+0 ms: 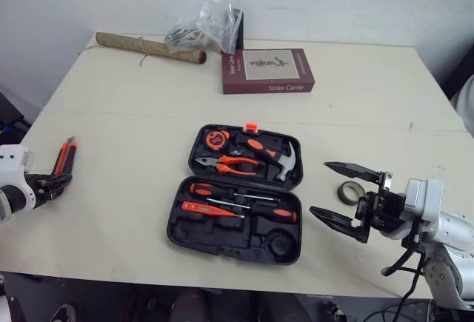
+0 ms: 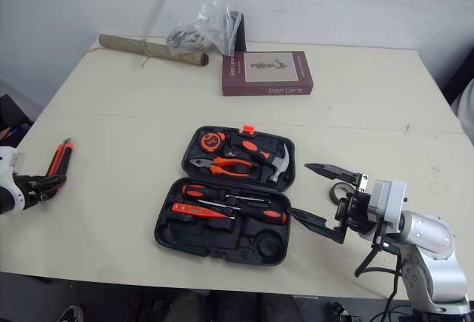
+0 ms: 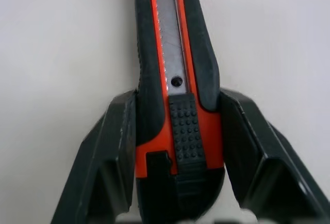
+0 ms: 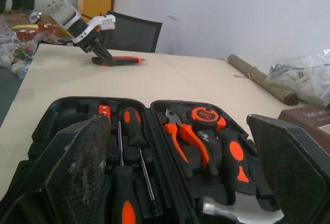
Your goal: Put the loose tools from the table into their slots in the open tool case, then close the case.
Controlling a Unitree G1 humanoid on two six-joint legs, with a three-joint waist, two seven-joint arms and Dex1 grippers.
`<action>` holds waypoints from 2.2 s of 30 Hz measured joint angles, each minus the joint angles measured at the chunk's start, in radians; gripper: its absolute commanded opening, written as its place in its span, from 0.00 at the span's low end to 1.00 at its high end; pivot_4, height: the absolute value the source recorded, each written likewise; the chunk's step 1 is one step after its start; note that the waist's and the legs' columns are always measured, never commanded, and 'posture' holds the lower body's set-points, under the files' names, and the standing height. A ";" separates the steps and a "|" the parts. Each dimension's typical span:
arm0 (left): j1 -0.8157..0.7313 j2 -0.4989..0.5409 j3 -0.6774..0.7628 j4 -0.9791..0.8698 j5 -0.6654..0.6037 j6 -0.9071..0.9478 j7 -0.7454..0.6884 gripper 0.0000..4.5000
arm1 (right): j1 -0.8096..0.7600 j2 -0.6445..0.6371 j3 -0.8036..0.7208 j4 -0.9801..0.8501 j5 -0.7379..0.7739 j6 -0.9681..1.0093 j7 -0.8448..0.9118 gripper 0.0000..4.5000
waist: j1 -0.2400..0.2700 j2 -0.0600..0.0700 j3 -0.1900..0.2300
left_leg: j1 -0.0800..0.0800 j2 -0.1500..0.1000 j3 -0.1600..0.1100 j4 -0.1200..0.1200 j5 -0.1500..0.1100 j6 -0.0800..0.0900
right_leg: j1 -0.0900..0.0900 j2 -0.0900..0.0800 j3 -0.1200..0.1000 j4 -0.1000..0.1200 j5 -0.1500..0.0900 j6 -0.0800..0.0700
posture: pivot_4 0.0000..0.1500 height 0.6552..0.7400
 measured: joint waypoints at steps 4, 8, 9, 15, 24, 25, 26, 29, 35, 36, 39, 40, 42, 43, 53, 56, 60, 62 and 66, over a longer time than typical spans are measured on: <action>0.105 -0.002 0.071 -0.339 -0.110 -0.122 -0.202 0.35 | 0.038 -0.016 -0.041 0.043 -0.007 -0.039 0.033 1.00 | -0.001 -0.003 0.000 | -0.005 0.000 -0.002 0.005 -0.001 0.002 | 0.000 0.000 -0.002 -0.003 0.000 0.000 | 1.00 1.00; 0.154 0.022 0.048 -0.554 -0.171 -0.216 -0.392 0.35 | 0.064 -0.027 -0.068 0.071 -0.011 -0.067 0.069 1.00 | -0.002 0.001 0.002 | -0.004 0.000 -0.002 0.005 -0.002 0.002 | 0.002 0.001 -0.002 -0.005 0.000 0.000 | 1.00 1.00; 0.151 0.027 0.020 -0.597 -0.193 -0.219 -0.435 0.35 | 0.072 -0.036 -0.072 0.071 -0.009 -0.068 0.077 1.00 | -0.003 0.002 0.002 | -0.004 0.000 -0.002 0.004 -0.002 0.002 | 0.002 0.001 -0.001 -0.005 0.000 0.000 | 1.00 1.00; 0.038 0.083 -0.293 -0.798 -0.206 -0.206 -0.593 0.35 | 0.140 -0.078 -0.079 0.034 0.027 -0.044 0.139 1.00 | -0.003 0.003 0.002 | -0.005 -0.001 -0.001 0.004 -0.002 0.002 | 0.003 0.003 0.002 -0.008 0.001 0.001 | 1.00 1.00; -0.199 0.086 -0.645 -0.785 0.022 -0.174 -0.628 0.35 | 0.222 -0.128 -0.068 -0.048 0.100 0.045 0.226 1.00 | -0.003 0.003 0.002 | -0.005 -0.001 -0.001 0.005 -0.002 0.003 | 0.003 0.004 0.004 -0.008 0.001 0.001 | 1.00 1.00; -0.211 0.088 -0.673 -0.783 0.051 -0.174 -0.637 0.35 | 0.228 -0.128 -0.070 -0.047 0.100 0.048 0.228 1.00 | -0.002 0.003 0.002 | -0.005 0.000 -0.001 0.005 -0.002 0.003 | 0.002 0.004 0.004 -0.008 0.001 0.001 | 1.00 1.00; -0.217 0.090 -0.692 -0.780 0.072 -0.178 -0.645 0.35 | 0.236 -0.127 -0.073 -0.047 0.100 0.048 0.232 1.00 | -0.001 0.003 0.002 | -0.005 0.000 -0.001 0.005 -0.002 0.003 | 0.002 0.004 0.004 -0.008 0.001 0.001 | 1.00 1.00; -0.232 0.087 -0.744 -0.768 0.128 -0.189 -0.658 0.35 | 0.260 -0.117 -0.084 -0.030 0.099 0.026 0.253 1.00 | 0.000 0.003 0.002 | -0.005 0.000 -0.001 0.005 -0.002 0.003 | 0.002 0.004 0.004 -0.008 0.001 0.001 | 1.00 1.00; -0.265 0.048 -0.809 -0.752 0.209 -0.196 -0.656 0.35 | 0.298 -0.081 -0.111 0.088 0.086 -0.065 0.329 1.00 | 0.002 0.003 0.002 | -0.005 0.000 -0.001 0.007 -0.003 0.004 | 0.003 0.004 0.004 -0.007 0.001 0.001 | 1.00 1.00; -0.277 0.032 -0.818 -0.750 0.220 -0.193 -0.653 0.35 | 0.302 -0.076 -0.111 0.102 0.085 -0.080 0.339 1.00 | 0.002 0.003 0.002 | -0.005 0.000 -0.001 0.007 -0.003 0.004 | 0.003 0.004 0.004 -0.007 0.001 0.001 | 1.00 1.00; -0.311 -0.014 -0.844 -0.745 0.246 -0.175 -0.639 0.35 | 0.312 -0.067 -0.112 0.129 0.081 -0.111 0.355 1.00 | 0.003 0.003 0.002 | -0.005 0.000 -0.001 0.008 -0.003 0.004 | 0.003 0.004 0.004 -0.007 0.001 0.001 | 1.00 1.00; -0.321 -0.021 -0.853 -0.745 0.254 -0.173 -0.640 0.35 | 0.316 -0.063 -0.112 0.134 0.080 -0.124 0.359 1.00 | 0.004 0.003 0.002 | -0.005 0.000 -0.001 0.008 -0.003 0.004 | 0.003 0.004 0.004 -0.007 0.001 0.001 | 1.00 1.00; -0.334 -0.033 -0.859 -0.742 0.261 -0.166 -0.641 0.35 | 0.323 -0.060 -0.112 0.148 0.080 -0.140 0.364 1.00 | 0.005 0.003 0.002 | -0.004 0.000 -0.001 0.008 -0.003 0.004 | 0.003 0.004 0.004 -0.007 0.001 0.001 | 1.00 1.00; -0.342 -0.044 -0.862 -0.737 0.269 -0.165 -0.640 0.35 | 0.328 -0.056 -0.112 0.157 0.079 -0.149 0.366 1.00 | 0.006 0.003 0.002 | -0.004 0.000 -0.001 0.008 -0.003 0.004 | 0.003 0.004 0.004 -0.006 0.001 0.001 | 1.00 1.00; -0.360 -0.034 -0.880 -0.747 0.294 -0.159 -0.661 0.35 | 0.358 -0.048 -0.112 0.176 0.078 -0.203 0.374 1.00 | 0.006 0.003 0.002 | -0.004 0.000 -0.001 0.008 -0.003 0.004 | 0.004 0.004 0.004 -0.006 0.001 0.001 | 1.00 1.00; -0.357 -0.029 -0.880 -0.754 0.294 -0.148 -0.663 0.35 | 0.358 -0.048 -0.112 0.188 0.078 -0.214 0.375 1.00 | 0.006 0.003 0.002 | -0.004 0.000 -0.001 0.008 -0.003 0.004 | 0.004 0.004 0.004 -0.005 0.001 0.001 | 1.00 1.00; -0.341 -0.024 -0.879 -0.770 0.295 -0.133 -0.659 0.35 | 0.357 -0.048 -0.112 0.198 0.078 -0.220 0.375 1.00 | 0.007 0.004 0.002 | -0.003 0.000 -0.001 0.008 -0.003 0.004 | 0.004 0.004 0.004 -0.005 0.001 0.001 | 1.00 1.00; -0.334 -0.020 -0.880 -0.771 0.297 -0.132 -0.659 0.35 | 0.356 -0.048 -0.112 0.198 0.077 -0.226 0.375 1.00 | 0.009 0.004 0.002 | -0.003 0.000 -0.001 0.009 -0.003 0.004 | 0.004 0.004 0.004 -0.005 0.001 0.001 | 1.00 1.00; -0.328 -0.014 -0.881 -0.778 0.303 -0.119 -0.654 0.35 | 0.354 -0.048 -0.111 0.198 0.076 -0.231 0.375 1.00 | 0.015 0.004 0.002 | -0.003 0.000 -0.001 0.009 -0.003 0.004 | 0.005 0.003 0.004 -0.005 0.001 0.001 | 1.00 1.00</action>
